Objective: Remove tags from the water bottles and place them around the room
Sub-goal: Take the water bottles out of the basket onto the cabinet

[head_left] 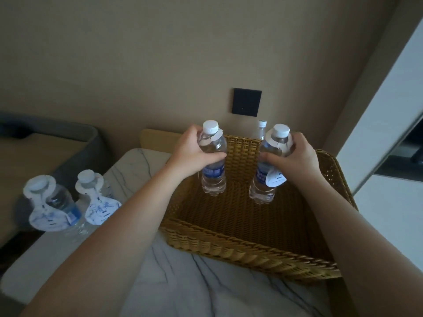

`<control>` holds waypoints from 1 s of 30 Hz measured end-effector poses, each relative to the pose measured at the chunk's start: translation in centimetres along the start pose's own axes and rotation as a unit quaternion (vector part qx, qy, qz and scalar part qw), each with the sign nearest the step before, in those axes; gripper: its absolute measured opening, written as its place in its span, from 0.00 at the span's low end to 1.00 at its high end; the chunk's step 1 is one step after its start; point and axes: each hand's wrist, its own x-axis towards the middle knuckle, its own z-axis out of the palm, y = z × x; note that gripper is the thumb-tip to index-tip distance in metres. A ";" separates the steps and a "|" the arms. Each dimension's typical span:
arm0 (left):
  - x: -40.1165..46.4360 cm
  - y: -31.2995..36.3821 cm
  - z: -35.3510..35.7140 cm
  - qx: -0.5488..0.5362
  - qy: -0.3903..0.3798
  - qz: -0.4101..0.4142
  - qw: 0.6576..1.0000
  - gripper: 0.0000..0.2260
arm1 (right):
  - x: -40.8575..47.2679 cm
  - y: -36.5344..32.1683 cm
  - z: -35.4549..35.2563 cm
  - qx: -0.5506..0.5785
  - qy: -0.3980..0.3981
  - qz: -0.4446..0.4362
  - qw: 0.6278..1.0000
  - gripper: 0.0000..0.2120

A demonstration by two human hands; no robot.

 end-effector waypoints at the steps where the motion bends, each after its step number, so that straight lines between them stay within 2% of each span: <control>1: -0.5 0.9 -1.3 -0.006 0.015 0.006 1.000 0.31 | -0.2 -1.5 -0.2 0.010 0.002 -0.017 1.000 0.26; 6: -3.3 4.5 -8.7 -0.040 0.073 0.015 0.996 0.29 | -2.2 -9.1 -0.6 0.092 -0.007 -0.072 0.993 0.24; 9: -5.5 5.3 -13.0 -0.024 0.106 0.015 0.994 0.30 | -4.2 -13.5 0.2 0.135 -0.018 -0.088 0.987 0.22; 16: -12.2 2.5 -20.8 0.045 0.173 0.005 0.984 0.28 | -10.6 -20.5 5.4 0.174 -0.067 -0.093 0.978 0.21; 22: -17.2 -2.5 -23.6 0.068 0.191 -0.006 0.979 0.27 | -16.3 -22.3 11.1 0.157 -0.091 -0.076 0.980 0.22; 30: -22.1 -10.0 -21.1 0.053 0.209 -0.030 0.976 0.26 | -22.5 -18.9 18.4 0.075 -0.061 -0.061 0.993 0.25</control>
